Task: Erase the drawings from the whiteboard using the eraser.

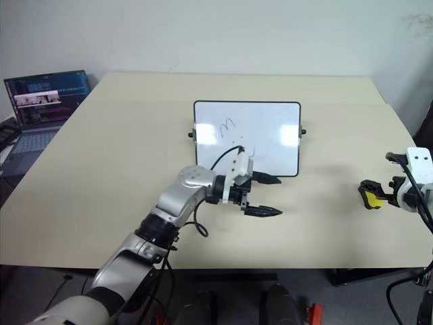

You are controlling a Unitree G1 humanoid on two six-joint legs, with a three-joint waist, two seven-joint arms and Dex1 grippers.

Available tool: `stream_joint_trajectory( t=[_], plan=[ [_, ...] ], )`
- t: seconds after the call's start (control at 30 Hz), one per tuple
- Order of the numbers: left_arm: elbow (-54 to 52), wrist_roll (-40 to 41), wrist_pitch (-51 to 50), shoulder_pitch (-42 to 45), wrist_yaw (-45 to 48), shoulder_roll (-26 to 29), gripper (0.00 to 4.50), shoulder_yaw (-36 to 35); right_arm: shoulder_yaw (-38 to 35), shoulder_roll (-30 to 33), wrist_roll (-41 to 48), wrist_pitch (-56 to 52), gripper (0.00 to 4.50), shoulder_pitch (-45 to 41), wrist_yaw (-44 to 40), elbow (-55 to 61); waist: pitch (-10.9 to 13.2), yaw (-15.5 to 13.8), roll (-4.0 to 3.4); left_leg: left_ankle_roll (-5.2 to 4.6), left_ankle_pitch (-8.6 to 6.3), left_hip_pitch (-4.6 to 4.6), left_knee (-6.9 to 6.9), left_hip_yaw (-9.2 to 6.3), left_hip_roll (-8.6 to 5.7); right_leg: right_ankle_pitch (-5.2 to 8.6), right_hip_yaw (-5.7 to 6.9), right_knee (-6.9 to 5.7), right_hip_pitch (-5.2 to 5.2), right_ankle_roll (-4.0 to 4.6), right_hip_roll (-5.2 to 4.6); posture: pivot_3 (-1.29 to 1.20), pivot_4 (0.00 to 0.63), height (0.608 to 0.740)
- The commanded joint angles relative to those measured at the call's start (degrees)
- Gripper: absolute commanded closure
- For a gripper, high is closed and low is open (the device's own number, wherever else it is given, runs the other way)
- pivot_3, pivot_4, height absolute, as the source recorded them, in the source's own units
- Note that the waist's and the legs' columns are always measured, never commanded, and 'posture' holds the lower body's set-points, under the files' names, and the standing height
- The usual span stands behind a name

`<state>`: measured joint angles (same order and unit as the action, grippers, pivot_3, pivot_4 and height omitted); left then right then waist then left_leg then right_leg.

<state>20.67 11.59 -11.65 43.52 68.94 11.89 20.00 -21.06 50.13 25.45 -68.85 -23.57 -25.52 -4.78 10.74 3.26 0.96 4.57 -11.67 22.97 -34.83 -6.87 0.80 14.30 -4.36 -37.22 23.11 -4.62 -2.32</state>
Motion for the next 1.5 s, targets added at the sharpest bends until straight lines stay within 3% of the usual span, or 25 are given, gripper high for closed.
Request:
stream_joint_trajectory(
  t=[0.03, 0.5, 0.6, 0.83, 0.9, 1.5],
  plan=[
    [-0.4, -0.3, 1.4, 1.1, -0.5, -0.4, 0.0, -0.8, 0.2, 0.4, -0.6, 1.6, 0.03, -0.2, -0.8, 0.1, 0.0, 0.0, 0.0, 0.0, 0.0, 0.0, 0.0, 0.0, 0.0, 0.0, 0.0, 0.0, 0.0, -0.01, 0.0, 0.0, 0.15, 0.74],
    [-1.0, 0.3, 0.4, 0.9, -0.5, 0.5, 0.0, -1.9, 3.3, -0.4, -2.5, 5.2, 0.03, -1.7, -2.0, -5.8, 0.0, 0.0, 0.0, 0.0, 0.0, 0.0, -0.01, 0.0, 0.0, 0.0, 0.0, 0.0, 0.0, -0.02, 0.0, 0.0, 0.15, 0.74],
    [-0.9, 0.0, 0.5, 0.8, -0.9, 0.4, 0.0, -1.9, 3.5, -0.6, -2.6, 5.6, 0.62, -2.4, -2.1, -6.6, 0.0, 0.0, 0.0, 0.0, 0.0, 0.0, -0.01, 0.0, 0.0, 0.0, 0.0, 0.0, 0.0, -0.02, 0.0, 0.0, 0.15, 0.74],
    [-1.7, 0.0, 0.2, 0.0, -1.4, 0.7, 0.0, -2.0, 4.4, -0.9, -3.3, 6.4, 3.15, -2.7, -2.2, -7.9, 0.0, 0.0, 0.0, 0.0, 0.0, 0.0, -0.01, 0.0, 0.0, 0.0, 0.0, 0.0, 0.0, -0.02, 0.0, 0.0, 0.15, 0.74],
    [-1.8, 0.0, 0.2, -0.1, -1.4, 0.9, 0.0, -2.1, 4.9, -0.9, -3.7, 6.5, 3.59, -2.6, -2.3, -8.0, 0.0, 0.0, 0.0, 0.0, 0.0, 0.0, -0.01, 0.0, 0.0, 0.0, 0.0, 0.0, 0.0, -0.02, 0.0, 0.0, 0.15, 0.74],
    [-1.3, -0.2, 0.7, 0.4, -2.0, 1.1, 0.0, -2.3, 6.7, -1.6, -4.4, 6.0, 3.65, -1.2, -3.6, -7.0, 0.0, 0.0, 0.0, 0.0, 0.0, -0.03, -0.06, -0.01, 0.0, -0.02, 0.0, -0.01, -0.06, -0.05, 0.0, 0.0, 0.15, 0.74]
  ],
)
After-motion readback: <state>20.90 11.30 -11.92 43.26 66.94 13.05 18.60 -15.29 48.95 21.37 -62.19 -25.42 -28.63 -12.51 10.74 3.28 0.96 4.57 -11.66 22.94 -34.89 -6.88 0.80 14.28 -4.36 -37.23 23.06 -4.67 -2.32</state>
